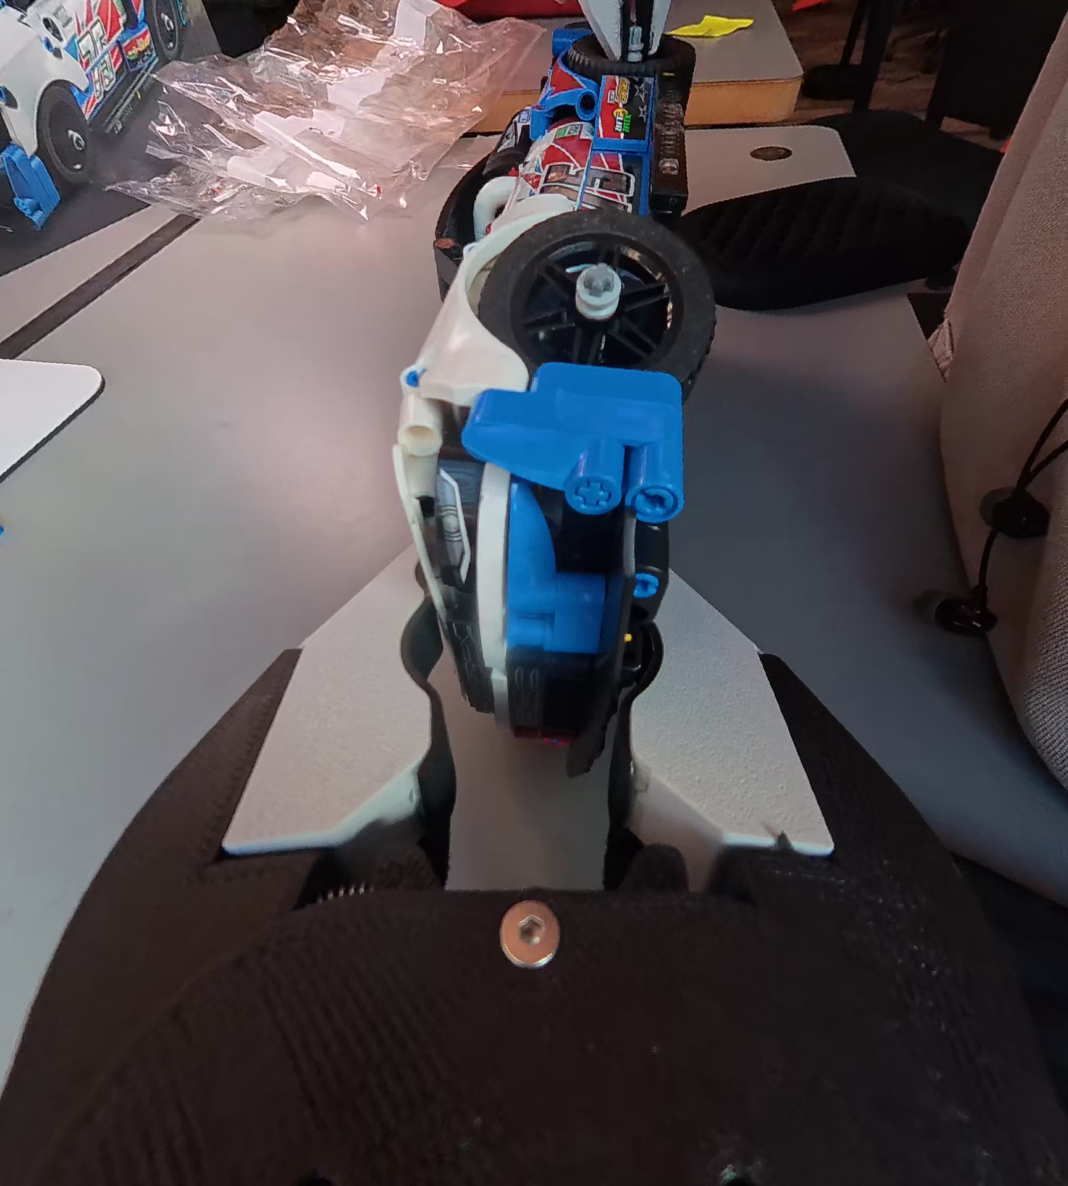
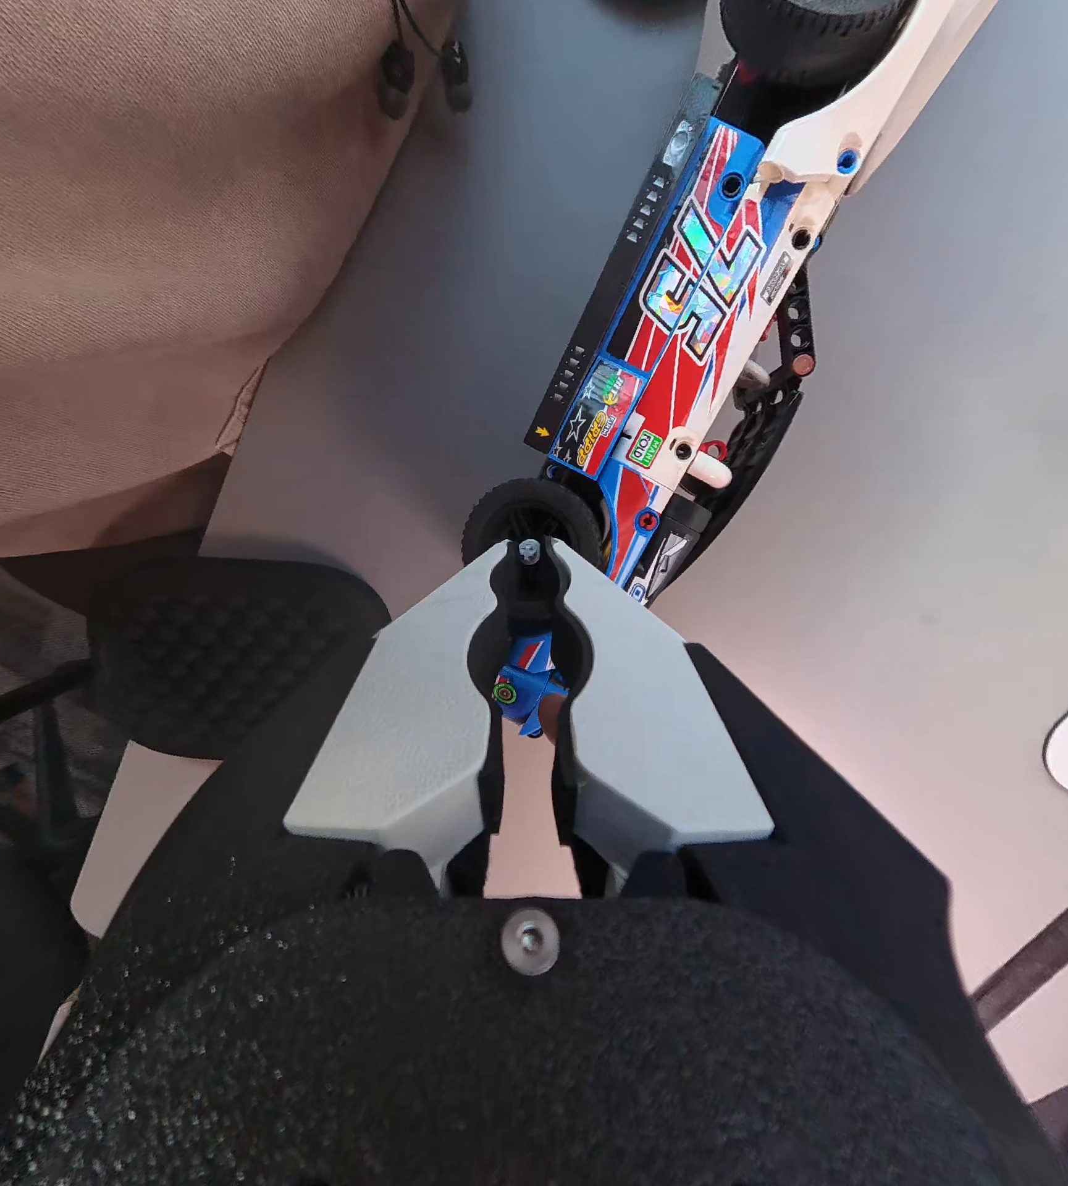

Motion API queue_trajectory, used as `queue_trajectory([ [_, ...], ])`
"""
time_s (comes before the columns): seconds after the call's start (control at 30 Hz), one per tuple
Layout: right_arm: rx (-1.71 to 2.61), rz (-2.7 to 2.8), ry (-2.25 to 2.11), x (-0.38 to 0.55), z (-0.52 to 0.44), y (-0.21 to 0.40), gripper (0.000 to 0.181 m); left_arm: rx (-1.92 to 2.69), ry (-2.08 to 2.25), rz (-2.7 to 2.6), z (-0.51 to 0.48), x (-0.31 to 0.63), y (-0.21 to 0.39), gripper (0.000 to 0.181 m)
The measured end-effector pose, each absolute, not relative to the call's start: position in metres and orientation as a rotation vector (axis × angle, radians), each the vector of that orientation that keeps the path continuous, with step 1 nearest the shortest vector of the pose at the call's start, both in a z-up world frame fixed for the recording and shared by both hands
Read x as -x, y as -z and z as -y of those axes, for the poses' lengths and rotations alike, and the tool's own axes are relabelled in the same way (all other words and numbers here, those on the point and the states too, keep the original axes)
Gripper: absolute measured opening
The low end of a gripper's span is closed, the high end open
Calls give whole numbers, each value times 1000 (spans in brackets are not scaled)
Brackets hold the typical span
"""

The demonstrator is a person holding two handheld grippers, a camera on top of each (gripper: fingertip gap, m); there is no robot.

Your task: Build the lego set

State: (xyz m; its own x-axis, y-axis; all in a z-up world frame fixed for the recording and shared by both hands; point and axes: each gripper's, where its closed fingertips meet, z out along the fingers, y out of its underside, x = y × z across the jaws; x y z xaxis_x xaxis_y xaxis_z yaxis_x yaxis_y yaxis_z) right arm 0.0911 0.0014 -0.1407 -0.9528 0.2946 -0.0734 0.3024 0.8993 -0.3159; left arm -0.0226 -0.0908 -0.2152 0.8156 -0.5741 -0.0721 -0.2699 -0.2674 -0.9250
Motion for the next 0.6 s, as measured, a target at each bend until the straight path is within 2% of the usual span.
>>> queue_trajectory([
  [0.07,-507,-3082,508,-89,-5,140,4,1864,337,-634,91,23,215,54],
  [0.17,-592,-3055,620,-90,0,127,16,1863,338,-636,91,22,215,54],
  [0.27,-636,-3111,619,-85,-2,124,2,1861,335,-640,91,22,215,54],
  [0.6,-663,-3089,494,-90,-2,137,2,1861,331,-641,92,22,215,53],
])
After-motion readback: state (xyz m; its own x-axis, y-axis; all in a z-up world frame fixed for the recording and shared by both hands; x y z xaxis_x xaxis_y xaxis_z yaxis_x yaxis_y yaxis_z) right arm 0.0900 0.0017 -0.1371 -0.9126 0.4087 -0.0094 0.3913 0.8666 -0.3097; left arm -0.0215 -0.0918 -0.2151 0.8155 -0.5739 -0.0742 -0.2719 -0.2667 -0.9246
